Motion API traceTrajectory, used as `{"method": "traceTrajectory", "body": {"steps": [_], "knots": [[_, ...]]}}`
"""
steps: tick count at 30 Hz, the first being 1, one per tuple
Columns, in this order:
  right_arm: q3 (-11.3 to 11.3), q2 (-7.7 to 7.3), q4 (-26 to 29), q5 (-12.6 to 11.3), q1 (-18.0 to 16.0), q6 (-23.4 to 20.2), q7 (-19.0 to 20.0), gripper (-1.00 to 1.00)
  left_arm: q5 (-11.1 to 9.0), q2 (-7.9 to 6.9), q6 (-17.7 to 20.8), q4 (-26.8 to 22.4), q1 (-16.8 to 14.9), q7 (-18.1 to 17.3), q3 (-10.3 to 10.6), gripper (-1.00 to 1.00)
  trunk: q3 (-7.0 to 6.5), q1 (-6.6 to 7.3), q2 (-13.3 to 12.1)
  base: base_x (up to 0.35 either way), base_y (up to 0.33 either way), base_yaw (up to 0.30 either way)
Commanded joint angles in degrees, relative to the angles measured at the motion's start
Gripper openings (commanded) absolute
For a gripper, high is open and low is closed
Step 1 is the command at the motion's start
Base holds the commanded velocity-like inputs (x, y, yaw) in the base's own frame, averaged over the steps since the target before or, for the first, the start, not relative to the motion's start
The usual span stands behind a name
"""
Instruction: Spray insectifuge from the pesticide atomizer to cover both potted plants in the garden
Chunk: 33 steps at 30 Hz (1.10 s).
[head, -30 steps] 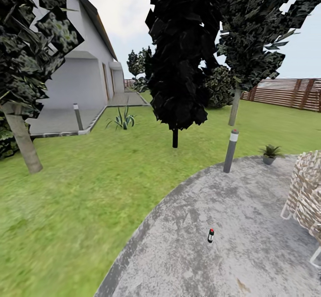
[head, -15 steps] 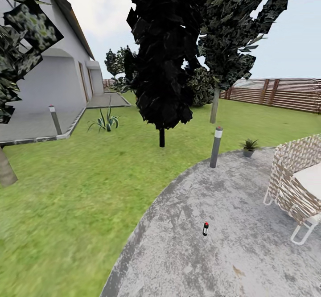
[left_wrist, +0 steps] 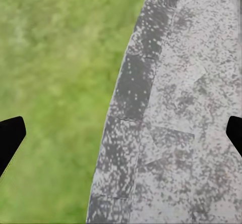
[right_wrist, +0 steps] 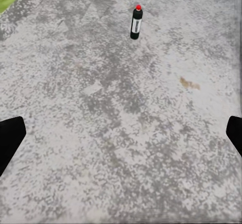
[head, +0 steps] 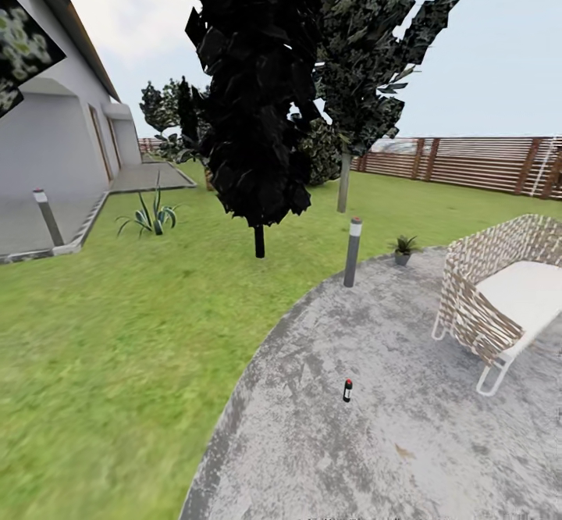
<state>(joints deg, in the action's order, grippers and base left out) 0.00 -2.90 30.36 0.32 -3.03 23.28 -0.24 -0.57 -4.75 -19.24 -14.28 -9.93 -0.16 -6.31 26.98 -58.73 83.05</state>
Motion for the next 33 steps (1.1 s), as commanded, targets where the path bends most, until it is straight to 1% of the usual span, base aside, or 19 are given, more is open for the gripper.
{"method": "traceTrajectory", "body": {"steps": [1,9,22,33], "knots": [[0.0,0.0,-0.04,0.03,-0.04,0.18,-0.02,1.0,-0.05,0.0,-0.18,0.04,-0.02,-0.02,-0.09,1.0,0.09,0.0,0.03,0.0,0.245,-0.273],[0.0,0.0,-0.04,0.03,-0.04,0.17,-0.02,1.0,-0.01,0.0,-0.24,0.04,-0.01,-0.02,-0.02,1.0,0.34,0.0,0.03,0.039,0.245,-0.273],[0.0,0.0,-0.04,0.03,-0.04,0.18,-0.02,1.0,0.15,0.0,-0.27,0.04,-0.05,-0.08,-0.01,1.0,0.72,0.0,0.03,0.204,0.261,-0.28],[0.0,0.0,-0.04,-0.05,-0.04,0.19,-0.02,1.0,0.13,-0.04,-0.27,0.04,-0.09,-0.03,-0.01,1.0,0.99,0.0,0.03,0.088,0.33,-0.282]]}}
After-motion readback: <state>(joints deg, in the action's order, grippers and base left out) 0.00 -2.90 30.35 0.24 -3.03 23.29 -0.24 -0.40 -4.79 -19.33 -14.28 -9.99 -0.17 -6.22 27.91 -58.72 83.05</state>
